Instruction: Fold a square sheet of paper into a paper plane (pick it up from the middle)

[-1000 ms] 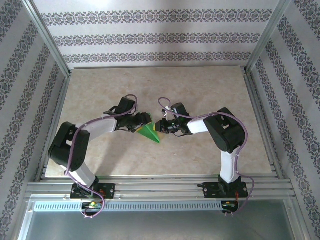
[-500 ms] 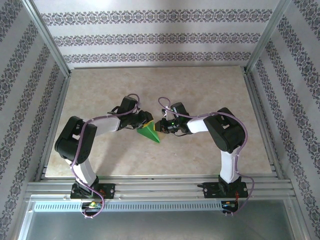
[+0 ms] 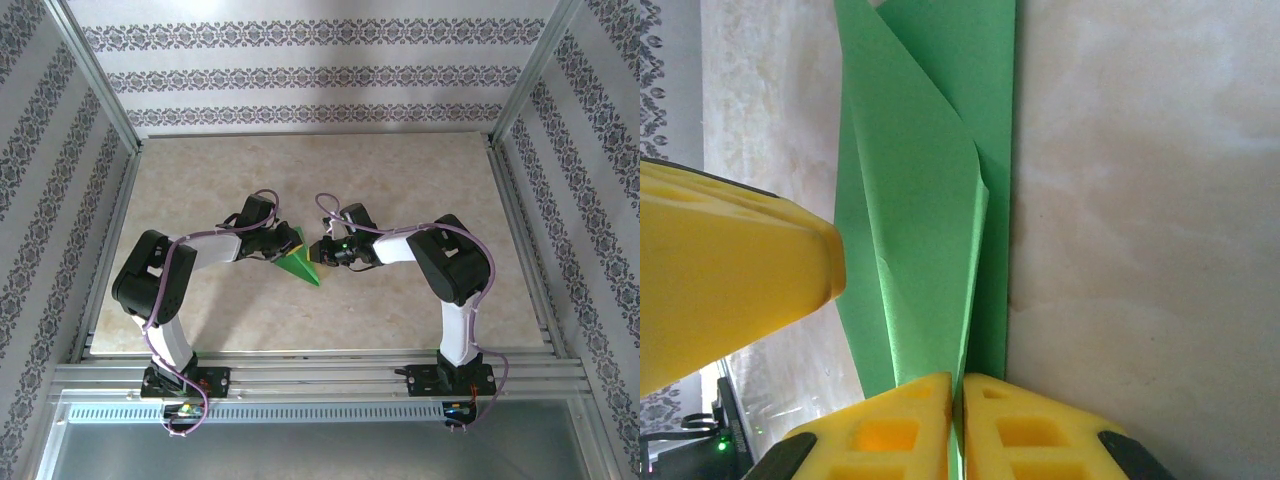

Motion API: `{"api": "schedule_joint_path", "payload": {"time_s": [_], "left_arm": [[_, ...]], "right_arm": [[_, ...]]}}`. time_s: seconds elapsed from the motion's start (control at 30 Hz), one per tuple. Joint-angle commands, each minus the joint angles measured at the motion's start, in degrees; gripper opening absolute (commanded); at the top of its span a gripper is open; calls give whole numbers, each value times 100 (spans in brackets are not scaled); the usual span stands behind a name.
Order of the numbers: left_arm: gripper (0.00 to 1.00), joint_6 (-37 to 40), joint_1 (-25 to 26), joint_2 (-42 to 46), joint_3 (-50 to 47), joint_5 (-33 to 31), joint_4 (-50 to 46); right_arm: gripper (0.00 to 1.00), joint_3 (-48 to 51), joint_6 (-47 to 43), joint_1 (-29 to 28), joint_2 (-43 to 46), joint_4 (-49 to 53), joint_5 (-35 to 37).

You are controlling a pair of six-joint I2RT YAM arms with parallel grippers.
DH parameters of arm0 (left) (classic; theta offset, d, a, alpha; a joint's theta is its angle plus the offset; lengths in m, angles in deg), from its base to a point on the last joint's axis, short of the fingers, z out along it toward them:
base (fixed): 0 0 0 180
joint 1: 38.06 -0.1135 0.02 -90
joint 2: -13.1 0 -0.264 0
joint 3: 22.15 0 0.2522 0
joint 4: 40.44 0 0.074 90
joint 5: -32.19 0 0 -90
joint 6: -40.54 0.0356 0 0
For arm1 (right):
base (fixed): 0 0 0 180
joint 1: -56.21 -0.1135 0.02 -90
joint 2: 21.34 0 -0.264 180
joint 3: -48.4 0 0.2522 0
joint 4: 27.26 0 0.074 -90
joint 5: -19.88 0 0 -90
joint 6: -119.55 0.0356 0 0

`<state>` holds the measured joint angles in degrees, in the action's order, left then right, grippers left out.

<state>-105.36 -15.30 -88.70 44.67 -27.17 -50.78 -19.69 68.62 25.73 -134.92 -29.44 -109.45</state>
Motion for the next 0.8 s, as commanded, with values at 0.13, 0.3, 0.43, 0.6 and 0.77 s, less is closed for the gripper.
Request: {"api": "schedule_joint_path", "payload": {"time_s": [0.13, 0.3, 0.43, 0.6, 0.77], "left_arm": [[14, 176, -93, -42, 5, -132, -217], [14, 193, -92, -103, 15, -136, -243], [14, 211, -96, -138, 28, -153, -257], [14, 222, -88, -246, 77, -102, -238], [14, 235, -96, -305, 108, -84, -219]], "right_arm": [[16, 19, -136, 60, -331, 592, 358], [16, 10, -128, 60, -344, 628, 389], [16, 10, -112, 60, -367, 630, 391], [16, 10, -110, 60, -380, 639, 382], [16, 14, -106, 60, -391, 628, 383]]}}
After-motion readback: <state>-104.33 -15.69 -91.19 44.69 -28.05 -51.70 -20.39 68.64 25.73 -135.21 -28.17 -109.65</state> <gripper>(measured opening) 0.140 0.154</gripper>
